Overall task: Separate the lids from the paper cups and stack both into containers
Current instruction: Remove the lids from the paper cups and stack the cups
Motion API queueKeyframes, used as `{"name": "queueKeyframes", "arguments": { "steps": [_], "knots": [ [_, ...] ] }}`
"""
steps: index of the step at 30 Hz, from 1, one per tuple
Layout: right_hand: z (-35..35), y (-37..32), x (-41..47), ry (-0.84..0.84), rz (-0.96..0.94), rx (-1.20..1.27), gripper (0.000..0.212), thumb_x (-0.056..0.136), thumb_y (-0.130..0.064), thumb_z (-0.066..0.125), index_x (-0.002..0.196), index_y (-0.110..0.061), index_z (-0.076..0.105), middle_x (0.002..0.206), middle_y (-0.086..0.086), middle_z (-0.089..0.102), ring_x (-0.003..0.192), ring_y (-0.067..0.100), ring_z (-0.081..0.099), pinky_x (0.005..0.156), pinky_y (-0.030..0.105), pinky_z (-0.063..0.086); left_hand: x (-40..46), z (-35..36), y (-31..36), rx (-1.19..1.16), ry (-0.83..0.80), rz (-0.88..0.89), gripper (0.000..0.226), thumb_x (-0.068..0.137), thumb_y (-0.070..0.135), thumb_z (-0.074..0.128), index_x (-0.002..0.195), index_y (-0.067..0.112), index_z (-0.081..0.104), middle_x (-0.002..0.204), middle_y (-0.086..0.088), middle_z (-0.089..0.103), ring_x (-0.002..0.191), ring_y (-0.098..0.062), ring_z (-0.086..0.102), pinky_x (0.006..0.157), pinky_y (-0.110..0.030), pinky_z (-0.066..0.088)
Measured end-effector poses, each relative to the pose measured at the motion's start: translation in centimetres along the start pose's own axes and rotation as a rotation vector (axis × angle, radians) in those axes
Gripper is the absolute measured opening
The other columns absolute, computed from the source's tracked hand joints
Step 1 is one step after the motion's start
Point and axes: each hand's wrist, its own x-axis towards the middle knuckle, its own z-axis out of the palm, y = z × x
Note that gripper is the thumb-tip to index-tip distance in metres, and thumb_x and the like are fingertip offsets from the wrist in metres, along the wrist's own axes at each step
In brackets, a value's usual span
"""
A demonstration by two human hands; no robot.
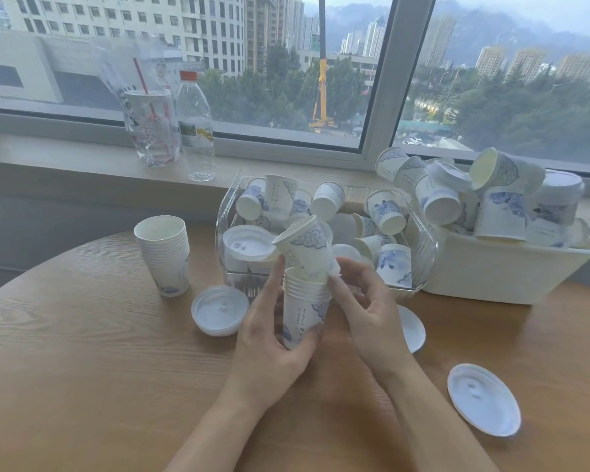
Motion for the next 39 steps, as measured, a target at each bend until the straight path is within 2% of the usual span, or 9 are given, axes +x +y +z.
{"name": "queueKeyframes", "arguments": {
  "steps": [6, 8, 10, 14, 17, 21, 31, 36, 39],
  "knots": [
    [-0.3, 0.8, -0.6, 0.090, -0.002, 0.016, 0.017, 0.099, -0.035, 0.065, 0.105, -0.021, 0.073, 0.102, -0.003, 0.076, 0.099, 0.014, 0.070, 0.086, 0.025, 0.051, 0.0, 0.3, -0.3, 0.044, -0.036, -0.001, 0.102, 0.081, 0.013, 0.088, 0.160, 0.047, 0.032, 0.139, 0.011, 0.063, 0.127, -0.014, 0.063, 0.092, -0.043, 0.062],
    [-0.7, 1.0, -0.5, 0.150, -0.044, -0.027, 0.012, 0.099, -0.032, 0.070, 0.110, -0.026, 0.070, 0.103, -0.004, 0.074, 0.093, 0.017, 0.070, 0.081, 0.029, 0.051, 0.0, 0.5, -0.3, 0.064, -0.048, 0.007, 0.098, 0.081, 0.016, 0.088, 0.159, 0.045, 0.035, 0.140, 0.012, 0.062, 0.127, -0.013, 0.063, 0.094, -0.041, 0.061],
    [-0.8, 1.0, -0.5, 0.185, -0.104, -0.068, 0.027, 0.097, -0.027, 0.073, 0.123, -0.032, 0.065, 0.113, -0.007, 0.072, 0.095, 0.014, 0.069, 0.079, 0.025, 0.052, 0.1, 0.5, -0.4, 0.080, -0.061, 0.006, 0.097, 0.081, 0.019, 0.089, 0.159, 0.042, 0.037, 0.142, 0.012, 0.062, 0.131, -0.013, 0.061, 0.101, -0.043, 0.057],
    [-0.7, 1.5, -0.6, 0.165, -0.267, -0.218, 0.033, 0.103, -0.014, 0.064, 0.134, -0.025, 0.068, 0.125, -0.012, 0.069, 0.117, 0.016, 0.066, 0.091, 0.031, 0.056, 0.1, 0.6, -0.5, 0.065, -0.075, -0.007, 0.098, 0.082, 0.018, 0.088, 0.159, 0.045, 0.034, 0.143, 0.012, 0.062, 0.130, -0.016, 0.062, 0.101, -0.048, 0.057],
    [-0.5, 2.3, -0.8, 0.135, -0.271, -0.264, 0.032, 0.106, -0.020, 0.058, 0.137, -0.022, 0.068, 0.135, -0.015, 0.066, 0.133, 0.012, 0.059, 0.106, 0.036, 0.052, 0.1, 0.5, -0.4, 0.036, -0.078, -0.019, 0.099, 0.084, 0.019, 0.087, 0.159, 0.052, 0.030, 0.141, 0.014, 0.063, 0.127, -0.017, 0.065, 0.099, -0.050, 0.059],
    [-0.3, 2.1, -1.1, 0.106, -0.251, -0.290, 0.035, 0.104, -0.028, 0.057, 0.137, -0.030, 0.067, 0.135, -0.020, 0.066, 0.136, 0.008, 0.055, 0.112, 0.027, 0.044, 0.2, 0.4, -0.5, 0.023, -0.060, -0.032, 0.097, 0.082, 0.036, 0.082, 0.160, 0.052, 0.028, 0.144, 0.012, 0.062, 0.128, -0.020, 0.065, 0.100, -0.052, 0.057],
    [-1.0, 2.2, -0.7, 0.069, -0.195, -0.261, 0.026, 0.104, -0.026, 0.061, 0.126, -0.030, 0.075, 0.125, -0.025, 0.071, 0.132, 0.007, 0.058, 0.111, 0.027, 0.044, 0.2, 0.3, -0.8, 0.053, -0.023, -0.016, 0.094, 0.080, 0.023, 0.090, 0.153, 0.050, 0.039, 0.124, 0.019, 0.067, 0.111, -0.014, 0.071, 0.082, -0.043, 0.063],
    [-0.8, 1.0, 2.3, 0.001, -0.178, -0.280, 0.034, 0.105, -0.014, 0.057, 0.125, -0.035, 0.074, 0.117, -0.025, 0.071, 0.122, 0.009, 0.060, 0.100, 0.031, 0.051, 0.4, -0.1, -0.3, 0.080, 0.127, 0.016, 0.094, 0.078, 0.014, 0.090, 0.153, 0.041, 0.040, 0.115, 0.022, 0.066, 0.107, -0.010, 0.068, 0.080, -0.019, 0.056],
    [0.1, 0.7, 5.2, -0.154, -0.255, -0.525, 0.036, 0.104, -0.011, 0.056, 0.127, -0.033, 0.073, 0.121, -0.016, 0.071, 0.119, 0.008, 0.057, 0.104, 0.034, 0.045, 0.5, -0.6, -0.5, 0.071, 0.252, 0.009, 0.092, 0.078, 0.019, 0.085, 0.155, 0.037, 0.039, 0.114, 0.028, 0.061, 0.099, -0.008, 0.067, 0.076, -0.012, 0.052]
  ]
}}
